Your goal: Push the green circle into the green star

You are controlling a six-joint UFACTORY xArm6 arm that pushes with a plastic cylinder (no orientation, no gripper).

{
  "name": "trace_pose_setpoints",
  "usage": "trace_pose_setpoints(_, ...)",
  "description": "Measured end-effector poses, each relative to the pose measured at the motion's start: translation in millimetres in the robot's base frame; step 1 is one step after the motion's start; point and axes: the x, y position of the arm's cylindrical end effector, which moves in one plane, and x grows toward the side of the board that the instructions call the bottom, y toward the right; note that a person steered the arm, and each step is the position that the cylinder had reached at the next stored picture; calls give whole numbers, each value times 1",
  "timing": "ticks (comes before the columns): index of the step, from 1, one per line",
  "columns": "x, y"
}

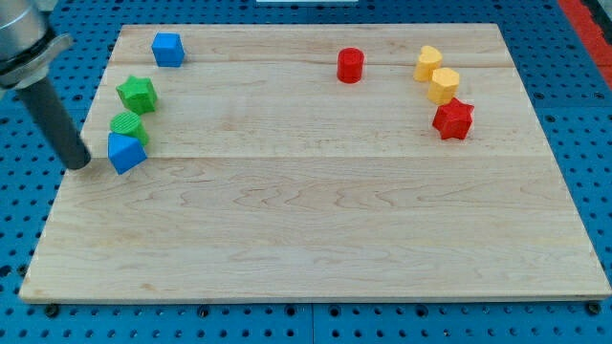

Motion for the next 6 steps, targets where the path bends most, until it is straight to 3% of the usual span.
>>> trace_pose_setpoints(2, 21, 49)
trace_pose_setpoints(6, -119, 49)
